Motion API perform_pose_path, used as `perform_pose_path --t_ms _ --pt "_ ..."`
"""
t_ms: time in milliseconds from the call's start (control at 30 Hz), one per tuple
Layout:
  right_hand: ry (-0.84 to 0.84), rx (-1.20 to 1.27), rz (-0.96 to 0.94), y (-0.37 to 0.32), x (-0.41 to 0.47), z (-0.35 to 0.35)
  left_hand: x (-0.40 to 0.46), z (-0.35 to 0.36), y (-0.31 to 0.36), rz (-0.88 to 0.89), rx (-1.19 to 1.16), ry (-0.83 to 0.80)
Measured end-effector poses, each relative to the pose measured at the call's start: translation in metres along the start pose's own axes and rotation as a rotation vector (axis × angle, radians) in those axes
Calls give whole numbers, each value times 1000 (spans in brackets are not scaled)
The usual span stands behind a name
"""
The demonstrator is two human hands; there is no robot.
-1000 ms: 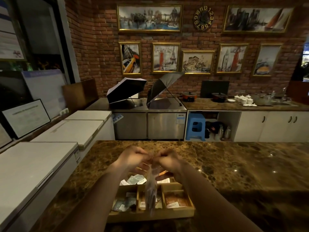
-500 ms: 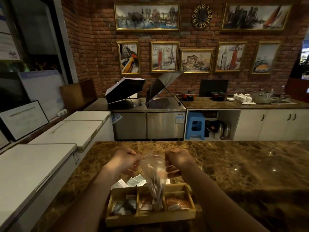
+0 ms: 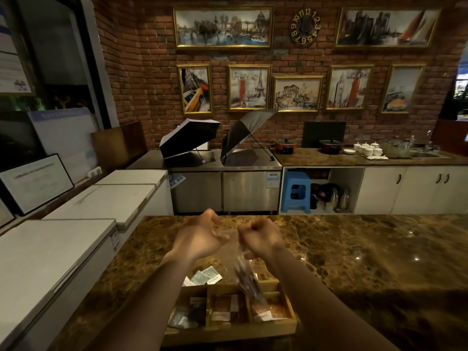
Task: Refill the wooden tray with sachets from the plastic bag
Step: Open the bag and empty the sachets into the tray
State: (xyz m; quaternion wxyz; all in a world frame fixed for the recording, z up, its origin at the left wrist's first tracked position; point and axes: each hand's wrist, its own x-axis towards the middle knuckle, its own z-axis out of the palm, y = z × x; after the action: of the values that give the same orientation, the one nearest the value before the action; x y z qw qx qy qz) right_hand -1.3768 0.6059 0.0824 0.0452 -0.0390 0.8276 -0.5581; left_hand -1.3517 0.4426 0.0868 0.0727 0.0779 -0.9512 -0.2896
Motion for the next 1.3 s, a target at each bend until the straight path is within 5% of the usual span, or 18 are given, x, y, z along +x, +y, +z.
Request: perform_pose_path --t_ms 433,633,967,1300 --pt "69 -25 37 14 9 -11 6 -3 -9 -169 -168 20" --pt "-137 143 -67 36 2 -13 10 1 -1 -92 -313 52" --pt "-249 93 384 92 -1 -6 3 -28 8 189 -346 22" --pt "-559 628 246 94 0 -2 3 -44 -1 236 -488 49"
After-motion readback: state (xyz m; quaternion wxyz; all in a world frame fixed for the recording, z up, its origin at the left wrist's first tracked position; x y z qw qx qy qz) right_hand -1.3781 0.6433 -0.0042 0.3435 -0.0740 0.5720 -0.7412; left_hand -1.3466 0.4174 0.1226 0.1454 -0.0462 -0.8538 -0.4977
